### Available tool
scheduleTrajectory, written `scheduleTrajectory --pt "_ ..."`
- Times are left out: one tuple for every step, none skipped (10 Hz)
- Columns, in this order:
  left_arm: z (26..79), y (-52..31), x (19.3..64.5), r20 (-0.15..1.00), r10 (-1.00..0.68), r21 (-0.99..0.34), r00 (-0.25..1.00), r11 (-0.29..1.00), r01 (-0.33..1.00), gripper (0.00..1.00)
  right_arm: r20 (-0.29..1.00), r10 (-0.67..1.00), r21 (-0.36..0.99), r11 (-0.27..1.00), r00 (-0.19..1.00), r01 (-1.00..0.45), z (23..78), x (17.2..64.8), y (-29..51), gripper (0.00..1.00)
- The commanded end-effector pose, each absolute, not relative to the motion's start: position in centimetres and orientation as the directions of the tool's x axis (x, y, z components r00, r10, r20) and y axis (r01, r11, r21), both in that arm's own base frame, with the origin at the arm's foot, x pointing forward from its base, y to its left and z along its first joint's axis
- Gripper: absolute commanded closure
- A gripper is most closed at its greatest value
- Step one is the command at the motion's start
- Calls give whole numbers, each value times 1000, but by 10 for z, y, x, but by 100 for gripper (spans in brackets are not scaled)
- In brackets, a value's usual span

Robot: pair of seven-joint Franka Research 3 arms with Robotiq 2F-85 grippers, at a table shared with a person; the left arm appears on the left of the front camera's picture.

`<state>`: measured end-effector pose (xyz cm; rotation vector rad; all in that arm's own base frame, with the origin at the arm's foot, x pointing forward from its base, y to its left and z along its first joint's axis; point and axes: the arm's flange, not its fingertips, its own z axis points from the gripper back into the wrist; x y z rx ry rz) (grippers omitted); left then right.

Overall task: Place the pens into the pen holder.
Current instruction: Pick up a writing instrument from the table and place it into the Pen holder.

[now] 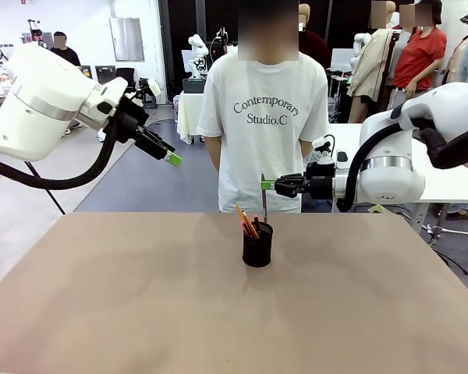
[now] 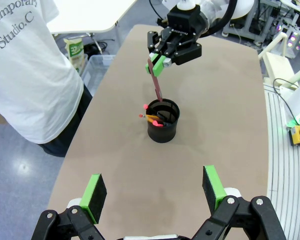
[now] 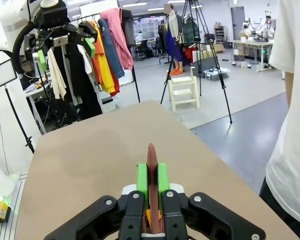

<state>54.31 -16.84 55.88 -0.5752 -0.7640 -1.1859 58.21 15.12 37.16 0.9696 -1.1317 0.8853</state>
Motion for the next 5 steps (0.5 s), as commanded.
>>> scheduleTrajectory --pt "561 -166 543 782 -595 -8 186 289 957 0 979 96 145 301 181 -943 366 589 158 100" --pt "561 -166 543 782 -595 -8 186 289 957 0 977 102 150 295 187 -944 363 588 161 96" --pt "561 -166 543 782 -595 -8 186 289 957 0 975 107 159 290 197 -944 362 587 161 82" --pt "561 -166 543 782 -595 -8 186 289 957 0 973 116 160 278 199 -947 362 587 160 63" --pt "561 -166 543 782 -595 -8 186 289 957 0 973 123 158 270 196 -950 363 586 161 43"
